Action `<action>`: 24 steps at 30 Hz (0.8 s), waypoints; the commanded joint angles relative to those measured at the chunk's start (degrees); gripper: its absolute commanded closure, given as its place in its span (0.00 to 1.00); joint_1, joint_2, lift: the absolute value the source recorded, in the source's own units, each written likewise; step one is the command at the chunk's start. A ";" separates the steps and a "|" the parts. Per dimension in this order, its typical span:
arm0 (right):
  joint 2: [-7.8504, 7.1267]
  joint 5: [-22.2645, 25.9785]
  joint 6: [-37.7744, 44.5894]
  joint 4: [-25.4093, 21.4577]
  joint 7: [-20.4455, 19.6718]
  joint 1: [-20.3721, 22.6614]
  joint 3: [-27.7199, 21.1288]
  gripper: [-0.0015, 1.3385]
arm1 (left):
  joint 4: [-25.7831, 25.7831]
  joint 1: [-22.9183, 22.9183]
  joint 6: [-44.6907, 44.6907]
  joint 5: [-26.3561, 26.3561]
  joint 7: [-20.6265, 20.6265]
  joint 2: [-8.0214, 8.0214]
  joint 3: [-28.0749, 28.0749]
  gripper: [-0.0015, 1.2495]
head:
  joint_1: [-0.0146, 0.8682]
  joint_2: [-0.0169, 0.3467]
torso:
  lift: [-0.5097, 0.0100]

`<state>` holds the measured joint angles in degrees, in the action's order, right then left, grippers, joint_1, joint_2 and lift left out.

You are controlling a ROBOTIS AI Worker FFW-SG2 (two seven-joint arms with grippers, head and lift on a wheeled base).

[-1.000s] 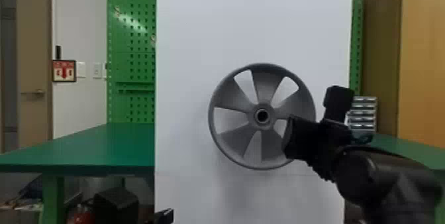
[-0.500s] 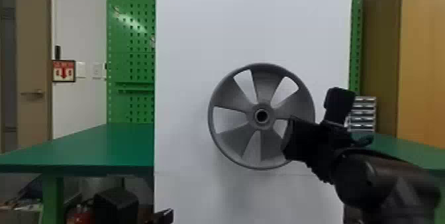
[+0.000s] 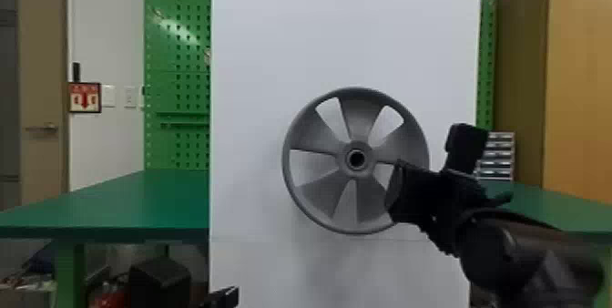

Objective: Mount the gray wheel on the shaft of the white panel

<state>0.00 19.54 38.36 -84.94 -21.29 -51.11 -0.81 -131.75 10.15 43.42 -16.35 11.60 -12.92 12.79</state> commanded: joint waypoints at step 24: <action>0.05 -1.44 -2.33 -3.31 3.63 2.86 0.29 0.05 | 0.00 -0.22 0.00 -0.26 0.00 0.00 -0.22 0.27 | 0.06 0.03 | 0.03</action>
<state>0.00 18.97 37.43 -85.86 -17.66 -49.84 -1.28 -131.72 10.03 43.42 -16.55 11.60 -12.92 12.66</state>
